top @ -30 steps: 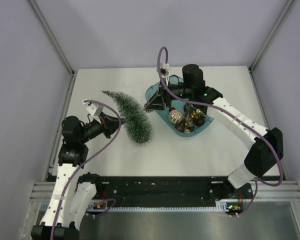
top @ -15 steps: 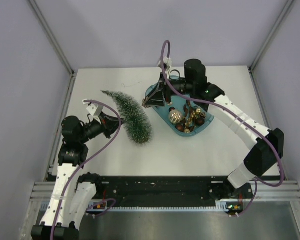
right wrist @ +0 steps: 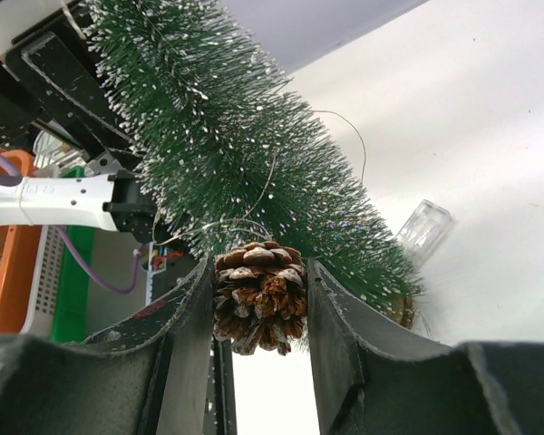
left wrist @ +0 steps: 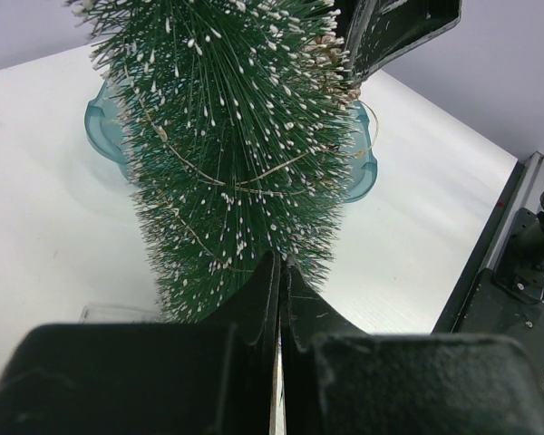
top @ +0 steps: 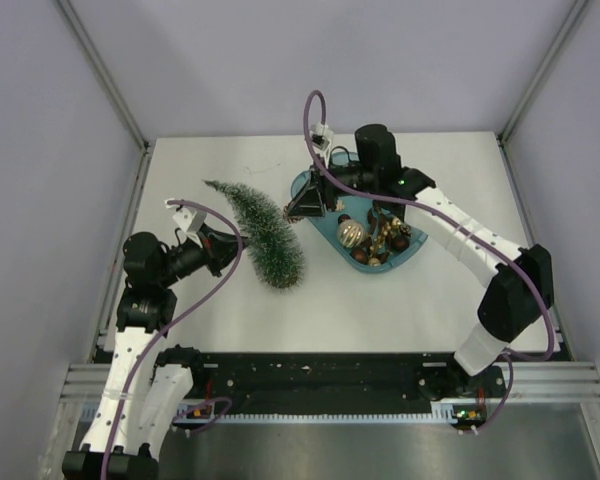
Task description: Decorate the small christmas tree
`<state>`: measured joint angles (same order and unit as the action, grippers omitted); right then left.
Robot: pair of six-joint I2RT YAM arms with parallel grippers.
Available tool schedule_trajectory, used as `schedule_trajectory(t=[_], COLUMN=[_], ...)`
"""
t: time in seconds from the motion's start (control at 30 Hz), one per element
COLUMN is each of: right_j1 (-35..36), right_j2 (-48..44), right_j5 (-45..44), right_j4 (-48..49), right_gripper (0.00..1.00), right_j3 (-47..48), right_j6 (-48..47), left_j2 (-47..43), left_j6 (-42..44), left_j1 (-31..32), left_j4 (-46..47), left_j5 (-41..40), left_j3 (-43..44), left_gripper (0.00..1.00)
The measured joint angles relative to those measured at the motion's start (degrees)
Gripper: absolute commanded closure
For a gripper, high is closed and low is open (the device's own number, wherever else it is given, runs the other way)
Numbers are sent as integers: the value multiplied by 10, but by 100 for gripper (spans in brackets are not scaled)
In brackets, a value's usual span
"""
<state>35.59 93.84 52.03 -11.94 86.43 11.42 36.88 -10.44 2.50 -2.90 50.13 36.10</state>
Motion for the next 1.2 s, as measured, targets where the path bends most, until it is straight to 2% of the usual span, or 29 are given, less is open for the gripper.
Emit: schedule_trajectory(t=[0.4, 0.8, 1.2], right_j1=[18, 22, 22], right_j2=[15, 15, 15], right_j5=[-15, -21, -100], right_j4=[-11, 32, 9], right_gripper=[92, 93, 96], right_j3=[18, 18, -19], right_j6=[-11, 14, -19], left_j2=[0, 1, 1], left_j6=[-2, -3, -2], left_j1=[0, 0, 0], left_j4=[4, 15, 14], left_j5=[0, 5, 7], left_j3=[0, 0, 0], left_gripper=[100, 100, 100])
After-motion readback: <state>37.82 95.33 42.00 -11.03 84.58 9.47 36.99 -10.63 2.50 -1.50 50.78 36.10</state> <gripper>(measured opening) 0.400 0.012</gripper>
